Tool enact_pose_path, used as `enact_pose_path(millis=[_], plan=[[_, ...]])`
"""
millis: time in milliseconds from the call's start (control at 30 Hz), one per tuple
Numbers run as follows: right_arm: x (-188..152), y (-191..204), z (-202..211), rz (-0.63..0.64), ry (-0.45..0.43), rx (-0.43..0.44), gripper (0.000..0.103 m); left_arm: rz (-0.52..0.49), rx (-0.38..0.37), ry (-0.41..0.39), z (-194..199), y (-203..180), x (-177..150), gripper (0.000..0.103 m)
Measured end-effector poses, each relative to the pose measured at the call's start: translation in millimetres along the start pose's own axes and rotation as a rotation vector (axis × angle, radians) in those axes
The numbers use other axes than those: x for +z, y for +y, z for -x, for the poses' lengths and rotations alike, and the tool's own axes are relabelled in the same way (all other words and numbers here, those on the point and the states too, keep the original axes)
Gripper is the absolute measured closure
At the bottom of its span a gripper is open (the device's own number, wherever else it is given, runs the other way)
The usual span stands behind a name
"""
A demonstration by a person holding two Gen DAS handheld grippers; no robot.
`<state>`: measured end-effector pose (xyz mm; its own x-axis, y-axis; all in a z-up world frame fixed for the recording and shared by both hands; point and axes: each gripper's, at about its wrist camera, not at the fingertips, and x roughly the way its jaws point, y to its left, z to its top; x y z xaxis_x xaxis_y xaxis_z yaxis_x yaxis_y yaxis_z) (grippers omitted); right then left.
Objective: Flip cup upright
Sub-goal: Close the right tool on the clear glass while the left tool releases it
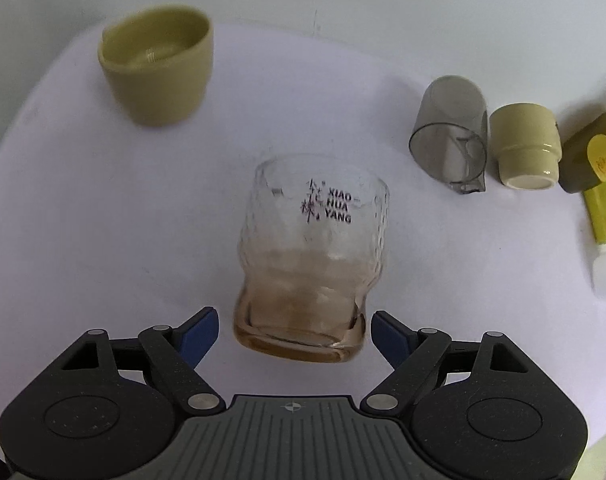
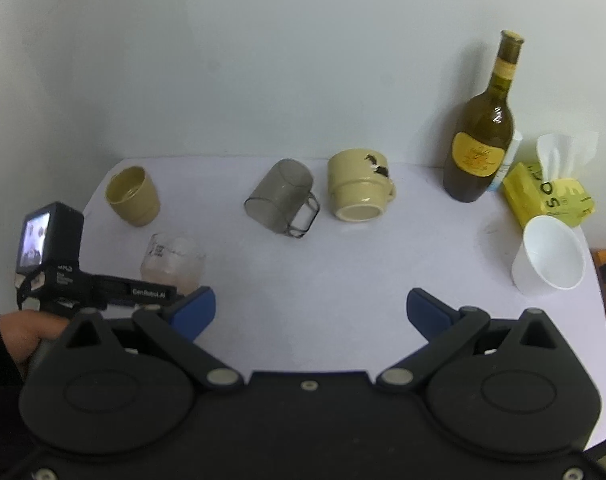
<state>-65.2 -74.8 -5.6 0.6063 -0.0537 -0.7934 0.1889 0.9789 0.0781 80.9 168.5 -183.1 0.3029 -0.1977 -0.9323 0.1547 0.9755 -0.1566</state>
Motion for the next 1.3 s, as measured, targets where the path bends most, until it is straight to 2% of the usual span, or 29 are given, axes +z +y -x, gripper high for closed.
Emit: enact_pose_path(millis=[33, 133, 333, 400, 467, 600, 800, 867, 967, 1033, 1133, 1167, 1300], plan=[[1, 1, 0, 0.001, -0.003, -0.001, 0.0, -0.017, -0.01, -0.004, -3, 5, 2, 0.031], [5, 7, 1, 0.012, -0.009, -0.013, 0.0, -0.032, -0.022, -0.004, 2, -2, -2, 0.035], [-6, 22, 0, 0.06, 0.019, -0.031, 0.0, -0.089, -0.036, -0.016, 3, -12, -8, 0.035], [-6, 21, -1, 0.046, 0.023, -0.031, 0.0, -0.08, -0.045, 0.003, 3, -10, -9, 0.035], [-2, 22, -4, 0.014, 0.028, -0.015, 0.0, -0.03, -0.048, 0.052, 6, -4, -8, 0.034], [1, 38, -11, 0.041, 0.029, 0.001, 0.0, 0.001, -0.085, 0.024, 23, 10, -10, 0.028], [-12, 74, -29, 0.106, 0.094, 0.045, 0.0, 0.06, -0.107, -0.028, 62, 51, -18, 0.027], [-16, 88, -40, 0.121, 0.118, 0.057, 0.0, 0.097, -0.083, -0.052, 78, 77, -22, 0.027], [-18, 107, -52, 0.133, 0.131, 0.077, 0.0, 0.165, -0.031, -0.085, 96, 111, -25, 0.02], [-19, 116, -58, 0.141, 0.136, 0.089, 0.0, 0.202, 0.009, -0.102, 107, 132, -26, 0.018], [-26, 139, -80, 0.13, 0.162, 0.12, 0.002, 0.227, 0.036, -0.132, 127, 165, -30, 0.018], [-29, 147, -86, 0.131, 0.175, 0.107, 0.005, 0.237, 0.048, -0.138, 134, 177, -33, 0.018], [-39, 171, -112, 0.108, 0.195, 0.087, 0.006, 0.246, 0.062, -0.159, 156, 208, -40, 0.018]])
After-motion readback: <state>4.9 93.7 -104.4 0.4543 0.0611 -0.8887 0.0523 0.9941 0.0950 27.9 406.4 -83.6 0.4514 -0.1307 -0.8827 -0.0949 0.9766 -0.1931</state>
